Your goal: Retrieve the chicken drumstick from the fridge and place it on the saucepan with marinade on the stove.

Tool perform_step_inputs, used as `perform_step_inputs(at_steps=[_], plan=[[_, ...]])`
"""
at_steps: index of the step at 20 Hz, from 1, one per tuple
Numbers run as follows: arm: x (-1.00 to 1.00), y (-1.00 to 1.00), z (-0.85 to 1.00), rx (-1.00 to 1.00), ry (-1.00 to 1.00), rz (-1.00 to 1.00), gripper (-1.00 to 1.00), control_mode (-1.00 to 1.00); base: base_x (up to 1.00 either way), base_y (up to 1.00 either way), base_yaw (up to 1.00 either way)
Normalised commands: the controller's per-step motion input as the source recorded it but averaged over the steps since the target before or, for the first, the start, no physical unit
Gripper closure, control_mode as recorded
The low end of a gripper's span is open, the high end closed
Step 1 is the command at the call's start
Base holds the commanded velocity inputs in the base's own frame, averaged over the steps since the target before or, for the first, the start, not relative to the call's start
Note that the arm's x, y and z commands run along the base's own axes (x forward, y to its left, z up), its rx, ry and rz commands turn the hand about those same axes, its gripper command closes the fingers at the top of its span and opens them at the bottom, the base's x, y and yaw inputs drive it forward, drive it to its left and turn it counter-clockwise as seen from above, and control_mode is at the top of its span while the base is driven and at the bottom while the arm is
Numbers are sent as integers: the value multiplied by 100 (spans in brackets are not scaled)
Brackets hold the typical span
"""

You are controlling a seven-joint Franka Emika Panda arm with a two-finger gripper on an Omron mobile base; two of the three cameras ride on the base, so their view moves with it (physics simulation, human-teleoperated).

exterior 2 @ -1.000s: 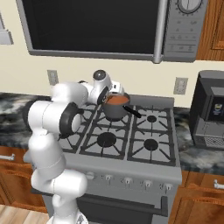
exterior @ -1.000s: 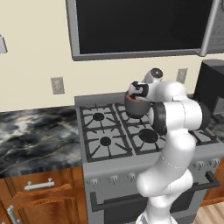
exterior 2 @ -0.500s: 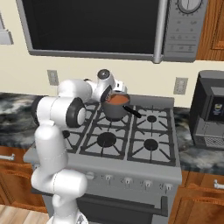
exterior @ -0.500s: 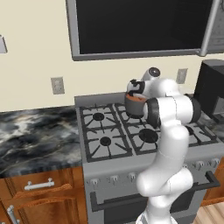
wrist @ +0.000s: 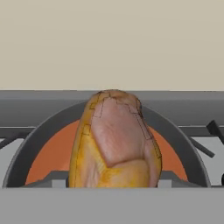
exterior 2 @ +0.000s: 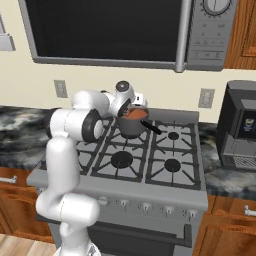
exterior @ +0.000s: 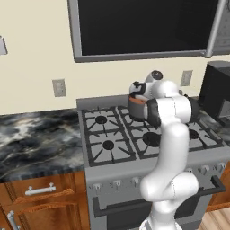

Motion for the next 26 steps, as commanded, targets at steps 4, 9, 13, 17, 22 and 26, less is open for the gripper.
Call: perform_step_inputs(at_steps=[4,9,13,17,22,26], plan=[[38,0,-18,0,0,0,100,-100,0,0,0],[23,0,-18,0,0,0,100,-100,0,0,0],[15,-1,-18,0,0,0,100,-100,0,0,0],[14,-2,-19,0,0,0,100,-100,0,0,0],[23,0,-19,0,0,0,100,-100,0,0,0],[18,0,-12,0,0,0,100,-100,0,0,0]])
